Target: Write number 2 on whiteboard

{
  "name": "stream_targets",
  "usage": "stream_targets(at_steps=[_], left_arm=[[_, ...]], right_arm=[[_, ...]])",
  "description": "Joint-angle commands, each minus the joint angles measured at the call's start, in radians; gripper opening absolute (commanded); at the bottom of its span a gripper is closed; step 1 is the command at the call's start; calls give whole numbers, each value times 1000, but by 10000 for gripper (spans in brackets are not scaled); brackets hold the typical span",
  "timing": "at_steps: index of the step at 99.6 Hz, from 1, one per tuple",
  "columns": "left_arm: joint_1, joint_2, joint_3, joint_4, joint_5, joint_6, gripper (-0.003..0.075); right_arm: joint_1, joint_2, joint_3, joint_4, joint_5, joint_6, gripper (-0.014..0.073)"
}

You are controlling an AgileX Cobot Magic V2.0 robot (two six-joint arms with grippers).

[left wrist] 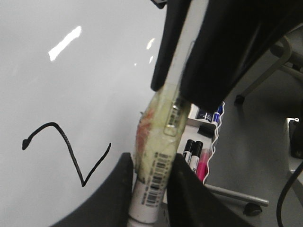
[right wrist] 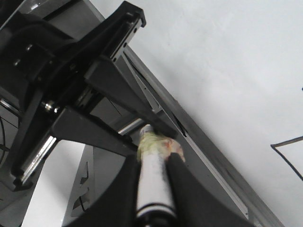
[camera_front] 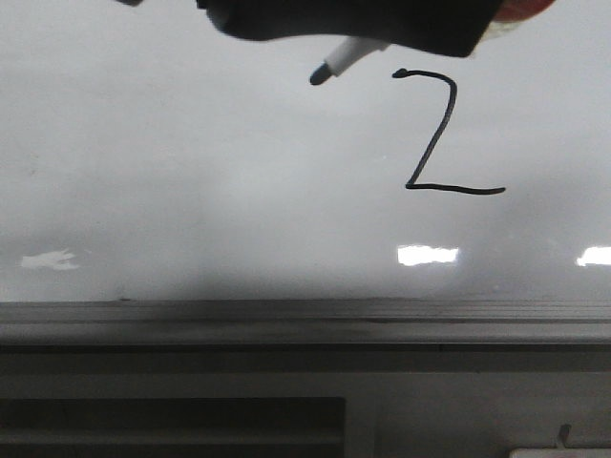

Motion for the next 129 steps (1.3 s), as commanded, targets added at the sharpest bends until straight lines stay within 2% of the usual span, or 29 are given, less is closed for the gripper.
stream_targets(at_steps=[1, 10, 22, 29, 47, 69, 91, 129], left_arm=[[-1, -24, -35, -39, -91, -41, -20], [3, -35, -35, -39, -87, -41, -20], [24, -54, -26, -64, -80, -41, -20], [63, -70, -11, -103, -75, -41, -20], [159, -142, 71, -238, -139, -41, -20], [161, -150, 175, -478, -370, -41, -20], [161, -68, 176, -598, -469, -41, -20], [161, 15, 176, -610, -494, -41, -19]], right_arm=[[-7, 0, -33, 62, -3, -18, -1], [-7, 0, -33, 62, -10, -16, 118], [-7, 0, -33, 52, -73, 32, 344], [-7, -7, -33, 49, -108, 35, 407], [-11, -48, -24, 45, -189, 44, 401], [-11, -62, 19, 45, -243, 51, 401], [-11, -62, 45, 53, -272, 51, 401], [-11, -62, 49, 53, -285, 51, 401]])
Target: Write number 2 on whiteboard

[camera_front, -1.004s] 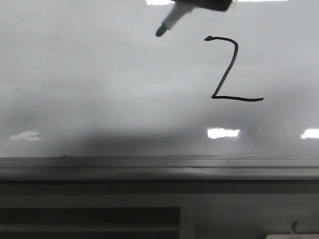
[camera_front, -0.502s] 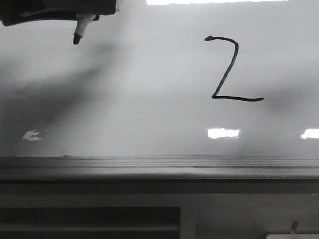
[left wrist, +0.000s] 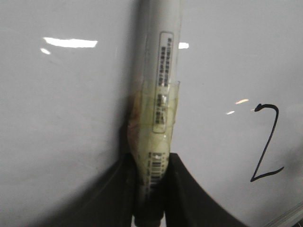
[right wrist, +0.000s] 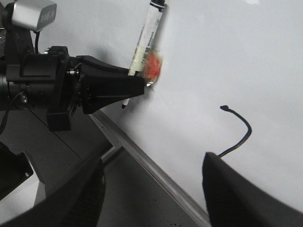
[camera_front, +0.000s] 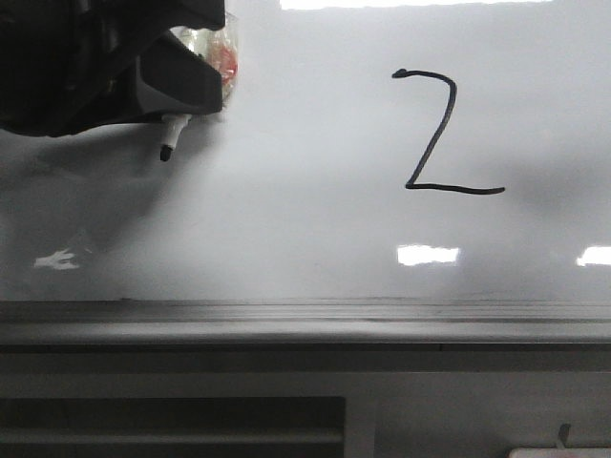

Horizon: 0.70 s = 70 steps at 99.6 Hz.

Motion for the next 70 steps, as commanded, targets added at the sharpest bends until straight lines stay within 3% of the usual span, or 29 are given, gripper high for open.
stream_targets(at_steps=[1, 30, 62, 70], left_arm=[[1, -9, -28, 13, -72, -8, -19], [1, -9, -28, 13, -104, -8, -8], [1, -9, -28, 13, -95, -8, 181], [1, -9, -28, 13, -75, -8, 267]], right_arm=[[-6, -5, -25, 52, -38, 3, 401], [-6, -5, -25, 52, -38, 3, 401], [-6, -5, -25, 52, -25, 3, 401], [-6, -5, -25, 52, -23, 3, 401]])
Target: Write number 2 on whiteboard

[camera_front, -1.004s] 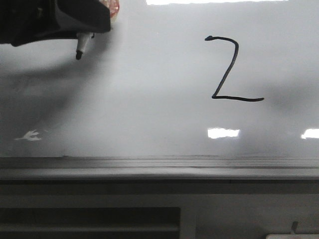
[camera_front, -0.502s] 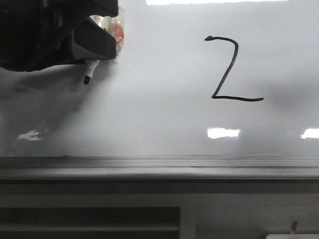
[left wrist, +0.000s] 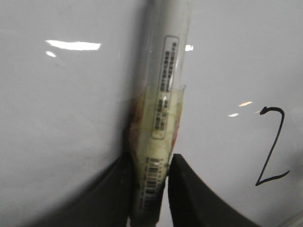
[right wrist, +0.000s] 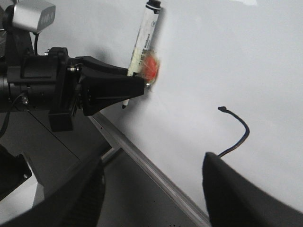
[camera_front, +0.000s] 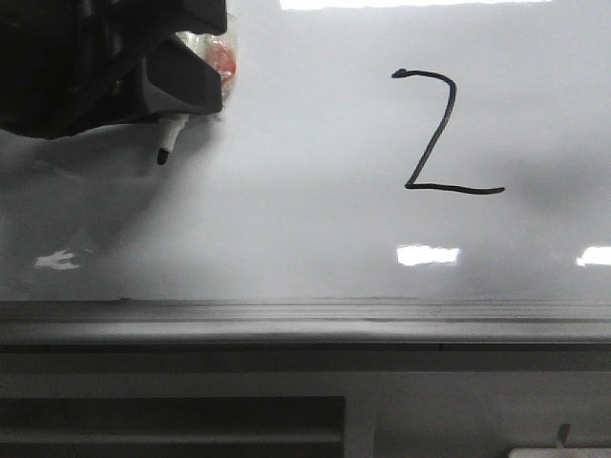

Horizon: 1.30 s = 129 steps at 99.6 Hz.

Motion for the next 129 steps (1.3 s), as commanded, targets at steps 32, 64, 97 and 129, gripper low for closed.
stream_targets(at_steps=[32, 64, 97, 129], left_arm=[[1, -101, -28, 59, 34, 0, 552], [1, -399, -28, 184, 189, 174, 279], [0, -618, 26, 226, 307, 242, -20], [-89, -881, 308, 241, 97, 245, -20]], right_arm=[[-6, -7, -25, 43, -16, 3, 401], [-6, -141, -19, 43, -191, 37, 88], [-6, -435, 179, 43, -345, 25, -67], [-6, -822, 500, 43, -435, 4, -67]])
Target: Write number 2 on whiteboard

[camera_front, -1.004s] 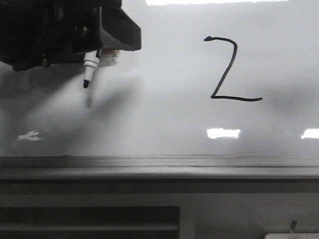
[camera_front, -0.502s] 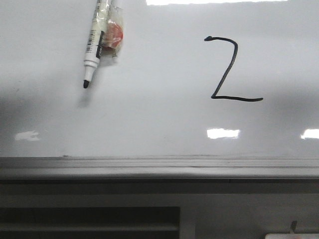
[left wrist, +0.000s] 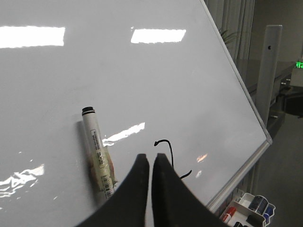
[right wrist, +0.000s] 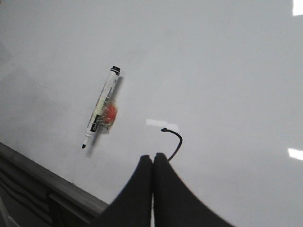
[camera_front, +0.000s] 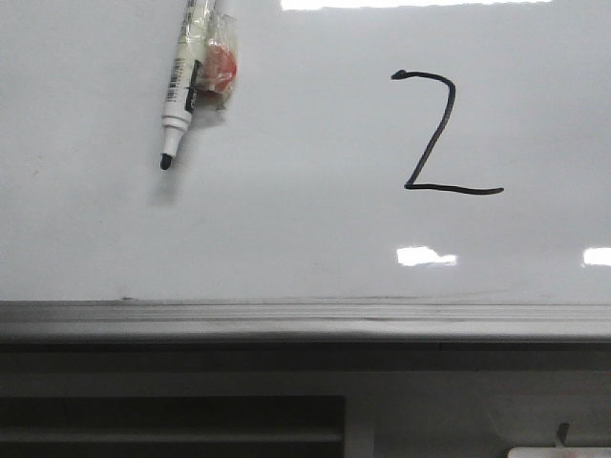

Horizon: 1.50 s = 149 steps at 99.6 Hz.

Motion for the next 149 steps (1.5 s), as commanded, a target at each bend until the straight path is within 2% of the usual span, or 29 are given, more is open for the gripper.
stream_targets(at_steps=[1, 22, 129, 139, 146, 149], left_arm=[[-29, -63, 30, 2, -116, -1, -20], [-43, -132, 58, 0, -136, -1, -20], [-43, -130, 74, 14, -132, -1, -20], [21, -116, 87, 91, -143, -6, -20], [135, -101, 91, 142, -118, -72, -20], [204, -96, 95, 212, -103, -134, -20]], right_arm=[[-6, -66, 46, 35, -73, -14, -67], [-6, -59, 101, 71, -85, -14, -67], [-6, -59, 101, 71, -95, -14, -67], [-6, -59, 101, 71, -95, -14, -67], [-6, -59, 101, 71, -95, -14, -67], [-6, -59, 101, 71, -95, -14, -67]])
